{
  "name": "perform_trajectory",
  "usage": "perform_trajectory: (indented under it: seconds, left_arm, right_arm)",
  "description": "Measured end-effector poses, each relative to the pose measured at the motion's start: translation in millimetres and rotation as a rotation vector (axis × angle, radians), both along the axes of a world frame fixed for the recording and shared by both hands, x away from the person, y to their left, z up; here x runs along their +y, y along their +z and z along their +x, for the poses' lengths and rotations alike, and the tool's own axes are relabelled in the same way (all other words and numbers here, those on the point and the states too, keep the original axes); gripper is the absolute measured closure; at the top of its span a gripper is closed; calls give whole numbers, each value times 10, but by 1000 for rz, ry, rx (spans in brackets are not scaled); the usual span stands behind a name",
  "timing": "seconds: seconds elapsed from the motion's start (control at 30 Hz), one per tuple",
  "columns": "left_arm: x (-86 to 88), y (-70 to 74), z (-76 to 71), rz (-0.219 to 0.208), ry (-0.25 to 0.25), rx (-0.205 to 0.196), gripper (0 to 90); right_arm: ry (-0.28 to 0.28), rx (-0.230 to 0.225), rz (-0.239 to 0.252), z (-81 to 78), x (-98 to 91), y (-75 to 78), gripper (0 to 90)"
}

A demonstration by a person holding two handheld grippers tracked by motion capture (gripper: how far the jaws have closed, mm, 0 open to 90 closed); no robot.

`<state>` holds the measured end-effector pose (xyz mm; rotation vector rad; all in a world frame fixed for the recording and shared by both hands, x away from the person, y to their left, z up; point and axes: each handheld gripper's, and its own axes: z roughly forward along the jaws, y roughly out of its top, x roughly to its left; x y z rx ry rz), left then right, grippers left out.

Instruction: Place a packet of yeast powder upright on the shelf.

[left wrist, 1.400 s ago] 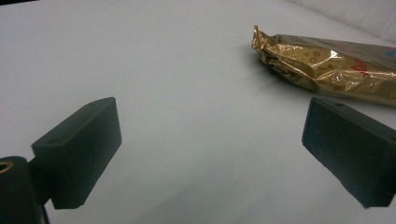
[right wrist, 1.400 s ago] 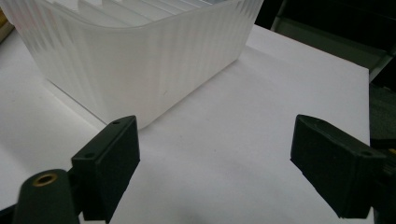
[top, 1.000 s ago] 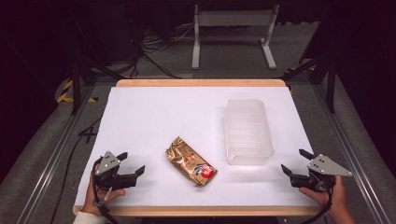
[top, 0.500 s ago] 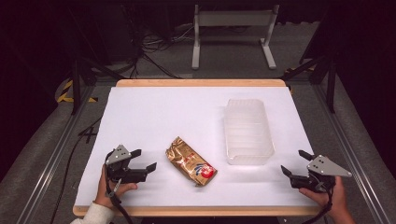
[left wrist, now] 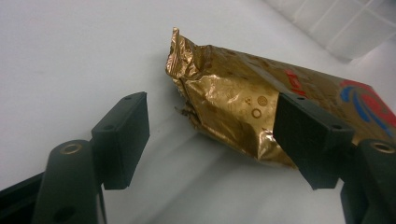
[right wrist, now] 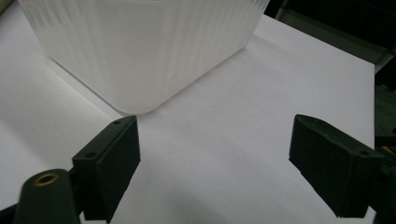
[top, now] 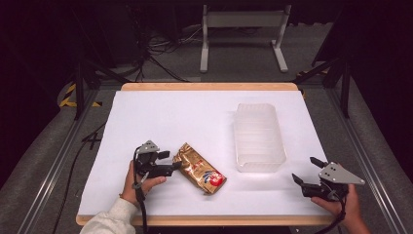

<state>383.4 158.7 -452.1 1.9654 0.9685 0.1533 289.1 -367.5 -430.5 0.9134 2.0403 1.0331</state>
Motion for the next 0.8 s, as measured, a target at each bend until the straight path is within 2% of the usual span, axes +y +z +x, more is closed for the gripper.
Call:
perform_trajectory:
  seconds: [0.03,0.07,0.17,0.27,0.3,0.37,0.43,0.47,0.53,0.6,0.73,0.8]
  left_arm:
    - [-20,-5,16,-8,-3,2,281]
    - [-41,-9,38,-35,-4,21,281]
    - [-88,-20,91,-22,20,38,294]
    - [-100,-30,107,-21,14,37,328]
    - [-89,-27,108,-24,4,29,378]
    - [-81,-32,107,-39,-15,46,489]
    - [-69,-39,107,-43,-20,62,549]
    - [-47,-39,115,-35,-26,55,585]
    - [-25,-55,118,-37,-19,82,632]
    - [-6,-50,122,-30,-25,87,701]
    - [-27,-31,101,-17,-40,62,832]
    - [-19,-28,100,-27,-44,56,851]
  right_arm:
    - [1,0,-3,3,-1,-3,169]
    - [1,1,-5,5,1,-6,169]
    - [3,5,-9,7,10,-10,170]
    - [5,5,-14,10,18,-11,170]
    - [6,6,-13,11,19,-12,170]
    - [4,8,-14,13,19,-14,171]
    - [4,9,-13,19,17,-16,171]
    - [2,10,-12,20,19,-16,170]
    - [-6,6,-12,22,16,-15,167]
    - [-10,6,-11,17,11,-12,167]
    - [-10,4,-10,19,7,-13,167]
    - [-9,3,-12,18,7,-13,167]
